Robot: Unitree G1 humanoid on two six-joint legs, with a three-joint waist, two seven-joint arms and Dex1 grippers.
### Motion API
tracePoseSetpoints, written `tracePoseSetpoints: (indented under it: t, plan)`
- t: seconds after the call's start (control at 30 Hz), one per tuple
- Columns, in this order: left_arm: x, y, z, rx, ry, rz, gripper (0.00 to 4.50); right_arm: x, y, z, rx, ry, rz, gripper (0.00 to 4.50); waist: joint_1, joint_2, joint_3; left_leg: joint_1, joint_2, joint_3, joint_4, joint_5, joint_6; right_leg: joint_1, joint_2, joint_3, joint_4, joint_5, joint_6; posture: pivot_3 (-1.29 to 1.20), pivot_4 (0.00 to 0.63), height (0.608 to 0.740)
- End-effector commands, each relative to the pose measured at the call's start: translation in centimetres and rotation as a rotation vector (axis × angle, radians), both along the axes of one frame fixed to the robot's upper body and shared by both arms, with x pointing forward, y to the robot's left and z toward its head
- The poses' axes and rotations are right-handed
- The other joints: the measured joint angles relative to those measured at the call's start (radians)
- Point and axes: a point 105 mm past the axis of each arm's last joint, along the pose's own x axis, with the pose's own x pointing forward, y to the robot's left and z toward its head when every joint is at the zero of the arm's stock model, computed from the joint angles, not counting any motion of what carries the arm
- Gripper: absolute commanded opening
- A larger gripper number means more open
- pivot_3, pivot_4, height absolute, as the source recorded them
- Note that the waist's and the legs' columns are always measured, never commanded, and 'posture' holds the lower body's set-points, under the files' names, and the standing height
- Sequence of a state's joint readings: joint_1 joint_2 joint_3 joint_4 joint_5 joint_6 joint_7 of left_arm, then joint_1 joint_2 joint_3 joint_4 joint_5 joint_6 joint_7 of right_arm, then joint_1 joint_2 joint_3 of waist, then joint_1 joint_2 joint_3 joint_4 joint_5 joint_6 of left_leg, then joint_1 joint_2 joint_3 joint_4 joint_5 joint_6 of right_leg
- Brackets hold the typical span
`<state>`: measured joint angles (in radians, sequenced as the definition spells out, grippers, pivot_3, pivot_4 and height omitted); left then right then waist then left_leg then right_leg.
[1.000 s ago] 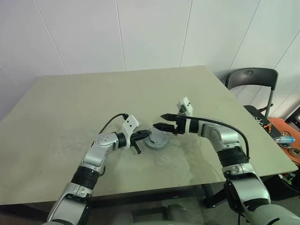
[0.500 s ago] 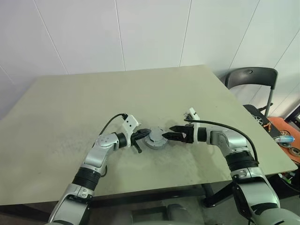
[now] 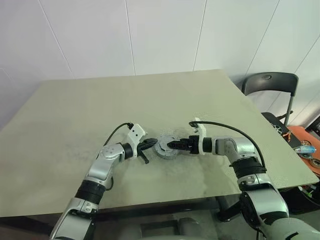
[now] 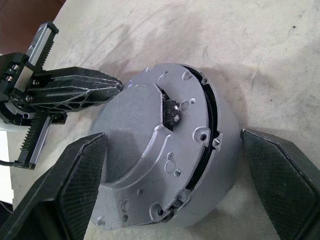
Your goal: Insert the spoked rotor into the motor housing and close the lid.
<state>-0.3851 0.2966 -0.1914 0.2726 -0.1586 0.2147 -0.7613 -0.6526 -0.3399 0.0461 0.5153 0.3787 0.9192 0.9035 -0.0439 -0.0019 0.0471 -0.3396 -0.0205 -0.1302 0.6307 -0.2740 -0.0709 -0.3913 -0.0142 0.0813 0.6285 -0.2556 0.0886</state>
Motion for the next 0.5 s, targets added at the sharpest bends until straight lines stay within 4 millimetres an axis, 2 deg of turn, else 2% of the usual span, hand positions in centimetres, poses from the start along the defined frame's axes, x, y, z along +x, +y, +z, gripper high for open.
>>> tracePoseSetpoints:
  t: [0.03, 0.2, 0.3, 0.5]
  plan:
    - [-0.2, 0.4, -0.8, 0.035, 0.025, 0.004, 0.00, -0.1, -0.5, 0.1, 0.008, 0.026, -0.016, 4.46, -0.001, 0.000, 0.000, 0.000, 0.000, 0.000, 0.000, 0.000, 0.000, 0.000, 0.000, 0.000, 0.000, 0.000, 0.000, 0.00, 0.000, 0.740]
    - [-0.2, 0.4, -0.8, 0.035, 0.022, 0.004, 0.00, -0.6, 0.4, 0.5, 0.060, 0.040, 0.005, 4.46, 0.000, 0.000, 0.000, -0.001, 0.000, 0.000, -0.002, 0.000, 0.000, -0.001, 0.000, 0.000, 0.000, 0.000, 0.000, 0.00, 0.000, 0.740]
    - [-0.2, 0.4, -0.8, 0.036, 0.021, 0.006, 0.00, -0.1, 0.2, 0.0, 0.022, 0.018, -0.022, 4.46, -0.001, 0.000, 0.000, -0.001, 0.000, 0.000, -0.003, 0.000, 0.000, -0.002, 0.000, 0.000, 0.000, 0.000, 0.001, 0.00, 0.000, 0.740]
    - [0.8, 0.8, 0.2, 0.012, -0.033, 0.063, 0.00, 0.7, -0.4, 0.6, 0.004, -0.035, -0.047, 4.46, -0.002, 0.000, 0.000, -0.001, 0.000, 0.000, -0.002, 0.000, 0.000, -0.001, 0.000, 0.000, 0.000, 0.000, 0.000, 0.00, 0.000, 0.740]
